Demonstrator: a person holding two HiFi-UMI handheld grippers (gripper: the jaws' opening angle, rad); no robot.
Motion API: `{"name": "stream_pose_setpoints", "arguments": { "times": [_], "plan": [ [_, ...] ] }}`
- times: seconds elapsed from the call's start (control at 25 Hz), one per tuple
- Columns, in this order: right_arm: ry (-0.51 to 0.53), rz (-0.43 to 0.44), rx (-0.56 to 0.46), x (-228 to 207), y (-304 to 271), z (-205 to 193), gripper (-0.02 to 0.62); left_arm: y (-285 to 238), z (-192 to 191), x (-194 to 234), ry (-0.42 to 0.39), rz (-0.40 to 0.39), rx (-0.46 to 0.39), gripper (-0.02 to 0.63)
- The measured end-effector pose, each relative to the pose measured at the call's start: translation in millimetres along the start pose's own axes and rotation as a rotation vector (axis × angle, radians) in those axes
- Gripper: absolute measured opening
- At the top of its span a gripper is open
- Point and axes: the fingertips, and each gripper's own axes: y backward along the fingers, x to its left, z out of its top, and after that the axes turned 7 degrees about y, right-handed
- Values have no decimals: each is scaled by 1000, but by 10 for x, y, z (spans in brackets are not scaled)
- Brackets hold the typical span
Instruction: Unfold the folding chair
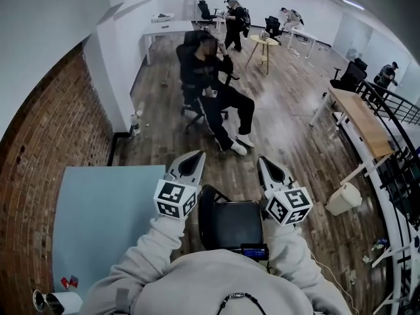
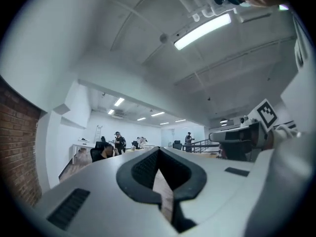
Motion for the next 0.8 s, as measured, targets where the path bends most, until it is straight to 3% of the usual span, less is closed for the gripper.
{"name": "stream_pose_setpoints", "arguments": {
  "times": [0.2, 0.56, 0.8],
  "plan": [
    [-6, 82, -66, 275, 14, 411, 6, 32, 309, -324, -42, -50, -49, 6],
    [6, 99, 6, 443, -79, 204, 6, 91, 260, -404, -179, -42, -21, 6],
    [15, 113, 12, 486, -112, 171, 6, 74, 190, -366, -142, -48, -4, 6]
  ]
}}
